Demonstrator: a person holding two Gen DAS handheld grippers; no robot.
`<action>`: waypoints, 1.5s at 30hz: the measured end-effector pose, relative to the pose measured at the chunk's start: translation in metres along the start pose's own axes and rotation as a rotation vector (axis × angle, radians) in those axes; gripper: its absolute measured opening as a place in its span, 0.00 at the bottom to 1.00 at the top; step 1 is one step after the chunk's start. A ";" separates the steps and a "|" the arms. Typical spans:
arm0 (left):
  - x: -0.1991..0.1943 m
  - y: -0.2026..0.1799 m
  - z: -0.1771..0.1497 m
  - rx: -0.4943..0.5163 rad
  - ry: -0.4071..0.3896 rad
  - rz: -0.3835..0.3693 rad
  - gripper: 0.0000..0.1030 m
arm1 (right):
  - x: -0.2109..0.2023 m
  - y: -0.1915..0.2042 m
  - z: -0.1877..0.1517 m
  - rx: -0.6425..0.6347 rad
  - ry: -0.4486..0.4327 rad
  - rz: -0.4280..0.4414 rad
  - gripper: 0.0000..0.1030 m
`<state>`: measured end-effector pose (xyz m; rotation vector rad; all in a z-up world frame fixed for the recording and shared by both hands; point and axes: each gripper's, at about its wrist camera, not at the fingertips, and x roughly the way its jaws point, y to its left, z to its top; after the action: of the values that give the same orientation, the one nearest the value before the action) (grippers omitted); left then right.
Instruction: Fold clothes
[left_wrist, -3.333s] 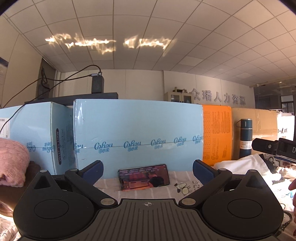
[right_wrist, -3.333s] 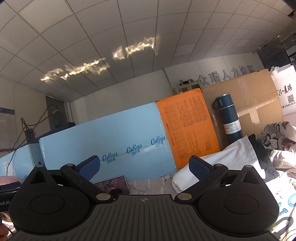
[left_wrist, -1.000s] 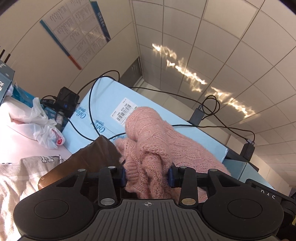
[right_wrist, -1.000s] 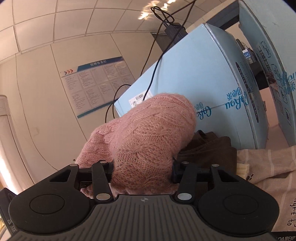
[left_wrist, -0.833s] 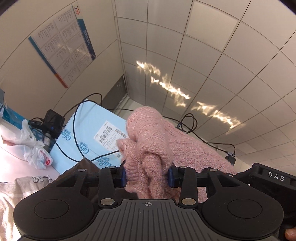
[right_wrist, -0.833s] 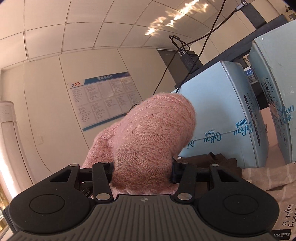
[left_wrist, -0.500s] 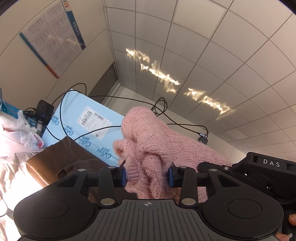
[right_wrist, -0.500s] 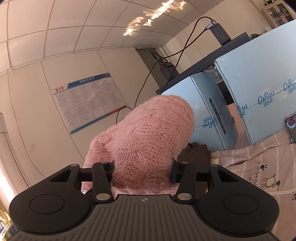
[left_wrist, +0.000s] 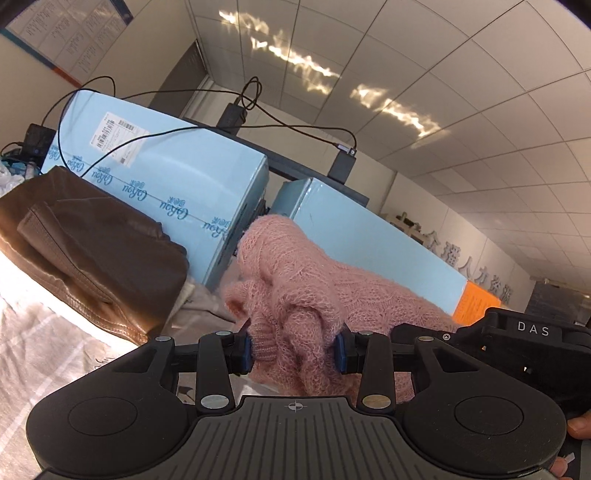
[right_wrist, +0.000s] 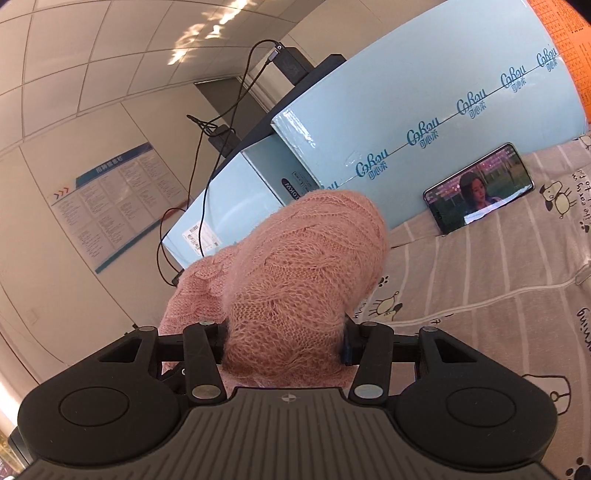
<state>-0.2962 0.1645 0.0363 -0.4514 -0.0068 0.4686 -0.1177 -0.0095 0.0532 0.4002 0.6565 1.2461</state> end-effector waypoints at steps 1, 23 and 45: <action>0.008 -0.004 -0.002 0.004 0.027 0.001 0.37 | -0.001 -0.008 0.003 0.008 0.008 -0.014 0.45; 0.081 0.016 0.016 0.011 0.307 0.065 0.91 | -0.006 -0.056 -0.013 -0.199 -0.130 -0.371 0.86; 0.093 0.070 0.012 -0.214 0.360 0.060 0.92 | 0.025 0.038 -0.070 -0.754 0.080 -0.048 0.90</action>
<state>-0.2441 0.2656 0.0085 -0.7430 0.3070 0.4422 -0.1871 0.0204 0.0183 -0.2899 0.2233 1.3685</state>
